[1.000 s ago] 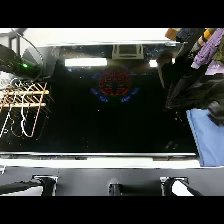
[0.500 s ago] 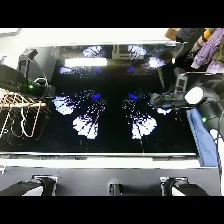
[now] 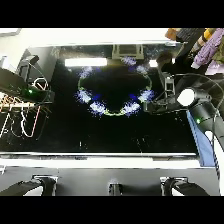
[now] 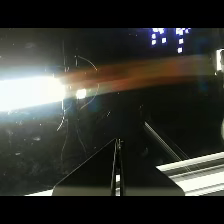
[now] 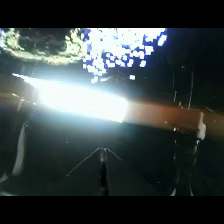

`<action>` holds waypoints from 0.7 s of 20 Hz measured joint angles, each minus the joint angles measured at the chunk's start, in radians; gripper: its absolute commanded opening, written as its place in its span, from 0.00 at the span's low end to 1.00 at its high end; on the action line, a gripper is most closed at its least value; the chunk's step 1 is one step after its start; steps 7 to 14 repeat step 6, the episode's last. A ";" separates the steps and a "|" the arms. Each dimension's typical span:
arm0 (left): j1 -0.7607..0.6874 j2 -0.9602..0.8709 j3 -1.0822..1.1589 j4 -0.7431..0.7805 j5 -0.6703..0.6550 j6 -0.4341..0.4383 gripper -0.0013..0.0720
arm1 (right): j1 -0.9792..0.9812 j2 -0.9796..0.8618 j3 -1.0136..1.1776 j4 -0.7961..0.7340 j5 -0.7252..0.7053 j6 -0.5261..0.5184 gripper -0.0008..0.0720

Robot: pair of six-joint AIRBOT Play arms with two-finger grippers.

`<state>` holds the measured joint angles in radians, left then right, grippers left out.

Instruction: Fold the clothes and pants, and hang the long-sleeved shirts on hangers.

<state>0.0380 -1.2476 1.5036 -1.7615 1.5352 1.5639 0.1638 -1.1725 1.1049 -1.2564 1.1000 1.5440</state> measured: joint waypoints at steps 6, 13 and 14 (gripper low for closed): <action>0.000 0.000 -0.001 0.000 0.002 0.000 0.04 | 0.002 0.000 0.000 -0.003 0.012 -0.011 0.06; 0.000 0.000 -0.001 0.000 0.002 0.000 0.04 | 0.002 0.000 0.000 -0.003 0.012 -0.011 0.06; 0.000 0.000 -0.001 0.000 0.002 0.000 0.04 | 0.002 0.000 0.000 -0.003 0.012 -0.011 0.06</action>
